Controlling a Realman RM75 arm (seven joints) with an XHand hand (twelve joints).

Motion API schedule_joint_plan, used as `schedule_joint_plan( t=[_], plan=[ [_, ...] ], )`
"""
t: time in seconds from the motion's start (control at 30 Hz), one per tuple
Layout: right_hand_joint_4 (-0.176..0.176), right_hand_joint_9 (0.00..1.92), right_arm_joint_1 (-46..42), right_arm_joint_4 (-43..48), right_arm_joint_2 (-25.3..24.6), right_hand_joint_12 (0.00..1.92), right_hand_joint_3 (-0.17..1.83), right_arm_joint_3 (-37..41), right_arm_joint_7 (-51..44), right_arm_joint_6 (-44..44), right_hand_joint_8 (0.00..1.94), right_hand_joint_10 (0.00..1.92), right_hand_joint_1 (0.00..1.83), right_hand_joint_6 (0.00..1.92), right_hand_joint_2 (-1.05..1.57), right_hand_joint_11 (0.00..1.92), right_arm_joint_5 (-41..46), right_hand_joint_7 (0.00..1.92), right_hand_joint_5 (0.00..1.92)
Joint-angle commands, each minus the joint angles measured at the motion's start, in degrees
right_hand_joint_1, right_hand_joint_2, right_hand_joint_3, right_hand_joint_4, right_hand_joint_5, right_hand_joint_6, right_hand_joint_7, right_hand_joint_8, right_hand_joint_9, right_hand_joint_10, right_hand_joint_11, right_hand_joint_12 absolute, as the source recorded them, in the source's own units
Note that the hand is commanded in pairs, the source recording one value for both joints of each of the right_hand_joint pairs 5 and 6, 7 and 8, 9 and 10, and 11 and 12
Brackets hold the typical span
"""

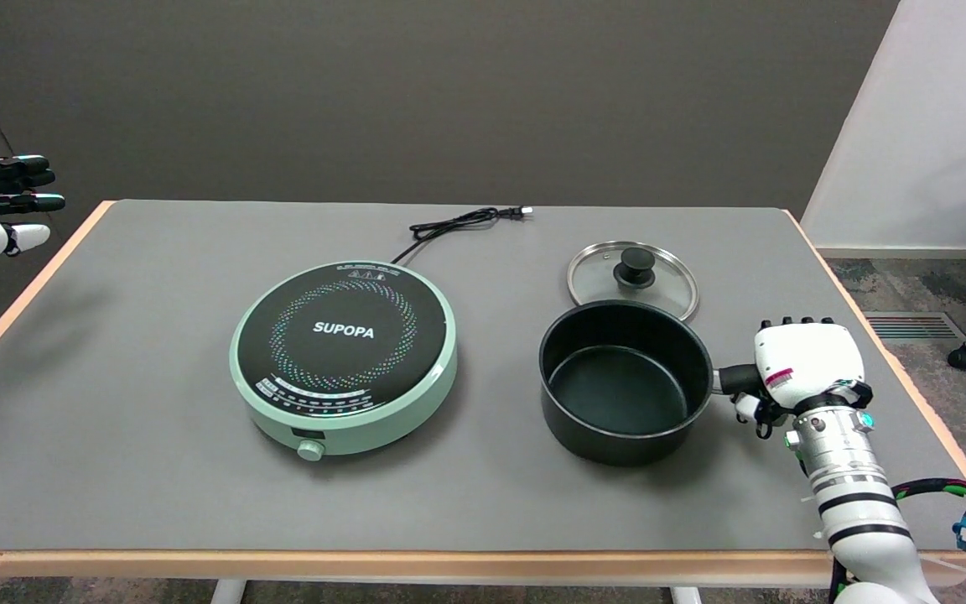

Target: Place the soup pot onto the table.

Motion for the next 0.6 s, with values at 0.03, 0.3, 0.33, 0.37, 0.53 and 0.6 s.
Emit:
schedule_joint_plan(
  t=[0.03, 0.3, 0.33, 0.37, 0.53, 0.6],
  plan=[
    [-0.091, 1.41, 2.0, -1.3, 0.9, 1.41, 0.98, -0.9, 0.0, -1.3, 1.41, 1.41, 0.93, 1.41, 0.84, 1.41, -0.4, 1.41, 1.41],
    [0.011, 1.07, 2.4, -1.1, 1.1, 1.07, 0.83, -0.7, 0.0, -1.6, 1.07, 1.07, 0.82, 1.07, 0.81, 1.07, -0.4, 1.07, 1.07],
    [0.023, 1.03, 2.4, -1.1, 1.1, 1.03, 0.89, -0.7, 0.0, -1.7, 1.03, 1.03, 0.81, 1.03, 0.78, 1.03, -0.4, 1.03, 1.03],
    [0.15, 0.99, 2.5, -1.0, 1.2, 0.99, 0.95, -0.7, 0.0, -2.1, 0.99, 0.99, 0.81, 0.99, 0.73, 0.99, -0.4, 0.99, 0.99],
    [0.176, 0.9, 2.6, -0.6, 1.2, 0.9, 1.27, -0.3, 0.0, -3.3, 0.9, 0.9, 0.8, 0.9, 0.48, 0.9, -0.4, 0.9, 0.9],
    [0.176, 0.8, 2.6, -0.3, 1.2, 0.8, 1.48, -0.2, 0.0, -3.6, 0.8, 0.8, 0.82, 0.8, 0.16, 0.8, -0.4, 0.8, 0.8]
  ],
)
